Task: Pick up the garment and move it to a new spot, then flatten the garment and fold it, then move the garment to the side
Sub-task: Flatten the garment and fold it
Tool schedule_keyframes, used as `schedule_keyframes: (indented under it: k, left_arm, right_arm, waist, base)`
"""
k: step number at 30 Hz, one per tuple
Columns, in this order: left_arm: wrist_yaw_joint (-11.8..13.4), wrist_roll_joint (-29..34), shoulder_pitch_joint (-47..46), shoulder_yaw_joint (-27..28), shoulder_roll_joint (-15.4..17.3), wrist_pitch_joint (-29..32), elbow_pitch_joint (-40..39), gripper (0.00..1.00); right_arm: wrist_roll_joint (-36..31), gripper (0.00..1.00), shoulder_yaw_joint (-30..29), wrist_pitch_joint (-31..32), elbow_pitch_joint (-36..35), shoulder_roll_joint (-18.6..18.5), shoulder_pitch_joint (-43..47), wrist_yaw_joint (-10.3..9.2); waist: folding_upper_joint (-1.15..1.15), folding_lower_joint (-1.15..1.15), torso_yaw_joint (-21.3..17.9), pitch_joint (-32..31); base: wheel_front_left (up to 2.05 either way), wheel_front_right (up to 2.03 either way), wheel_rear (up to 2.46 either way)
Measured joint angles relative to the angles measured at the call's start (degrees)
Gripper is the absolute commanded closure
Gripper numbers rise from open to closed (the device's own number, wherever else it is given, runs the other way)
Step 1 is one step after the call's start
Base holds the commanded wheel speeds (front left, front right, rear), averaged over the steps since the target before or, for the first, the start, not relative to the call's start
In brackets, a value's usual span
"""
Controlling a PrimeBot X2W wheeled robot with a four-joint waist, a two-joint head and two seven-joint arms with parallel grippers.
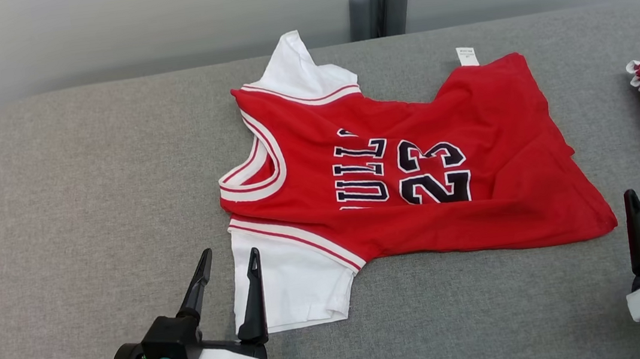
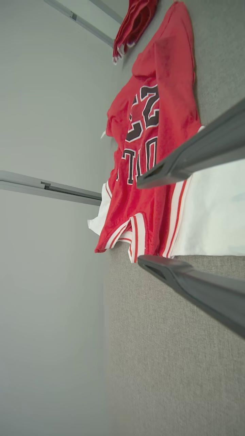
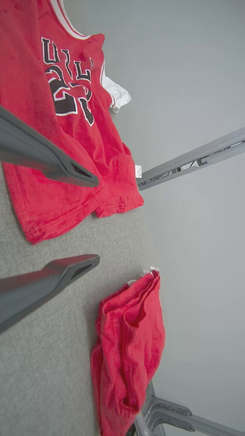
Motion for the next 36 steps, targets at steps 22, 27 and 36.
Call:
schedule_keyframes:
  k: [22, 27, 36]
  left_arm:
    - [-0.41, -0.16, 4.63, 2.49, -0.02, 0.0, 1.45, 0.0]
    - [0.13, -0.05, 5.5, 3.08, -0.01, 0.0, 1.26, 0.0]
    - [0.56, -0.04, 6.73, 3.39, -0.01, 0.0, 1.22, 0.0]
  right_arm:
    - [-13.88, 0.0, 4.17, 2.2, -14.05, 7.26, 6.49, 0.0]
    - [-15.37, 0.0, 4.33, 2.35, -14.46, 8.1, 7.64, 0.0]
    - [-14.72, 0.0, 4.78, 1.85, -13.62, 8.48, 8.56, 0.0]
  waist:
    - [0.0, 0.0, 1.03, -7.45]
    - [0.0, 0.0, 1.56, -8.22]
    - [0.0, 0.0, 1.76, -9.39]
  base:
    - [0.0, 0.0, 0.0]
    - [0.0, 0.0, 0.0]
    - [0.0, 0.0, 0.0]
